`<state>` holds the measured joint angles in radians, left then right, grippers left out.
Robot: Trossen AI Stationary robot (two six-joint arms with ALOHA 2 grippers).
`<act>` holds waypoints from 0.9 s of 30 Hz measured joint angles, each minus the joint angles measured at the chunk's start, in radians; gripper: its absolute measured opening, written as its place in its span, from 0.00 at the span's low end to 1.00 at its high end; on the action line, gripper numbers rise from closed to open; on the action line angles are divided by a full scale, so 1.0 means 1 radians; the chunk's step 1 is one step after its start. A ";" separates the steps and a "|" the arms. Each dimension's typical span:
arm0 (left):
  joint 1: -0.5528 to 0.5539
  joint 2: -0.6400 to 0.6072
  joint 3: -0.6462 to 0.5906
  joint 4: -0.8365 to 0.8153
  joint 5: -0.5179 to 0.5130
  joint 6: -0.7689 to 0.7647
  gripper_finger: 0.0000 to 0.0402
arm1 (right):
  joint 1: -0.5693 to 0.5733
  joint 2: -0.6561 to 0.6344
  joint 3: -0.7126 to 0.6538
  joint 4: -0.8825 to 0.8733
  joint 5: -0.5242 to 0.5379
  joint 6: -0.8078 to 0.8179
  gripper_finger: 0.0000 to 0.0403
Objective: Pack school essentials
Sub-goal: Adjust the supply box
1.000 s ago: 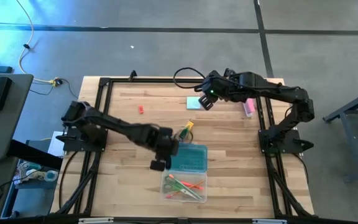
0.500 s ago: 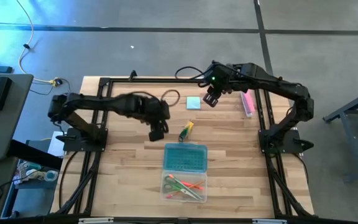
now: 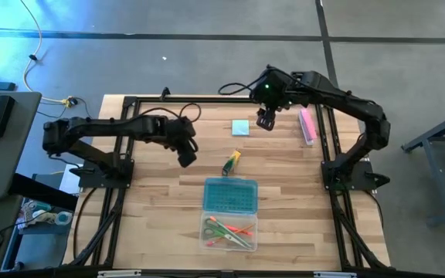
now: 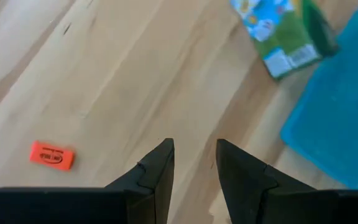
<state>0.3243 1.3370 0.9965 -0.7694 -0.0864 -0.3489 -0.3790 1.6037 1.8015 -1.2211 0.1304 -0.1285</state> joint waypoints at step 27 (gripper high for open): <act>0.365 -0.014 -0.081 0.191 0.126 0.280 0.27 | -0.075 0.219 0.000 0.078 -0.104 -0.064 0.57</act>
<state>0.6897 1.3228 0.9150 -0.5786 0.0392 -0.0687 -0.4541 1.8228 1.8015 -1.1434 0.0265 -0.1921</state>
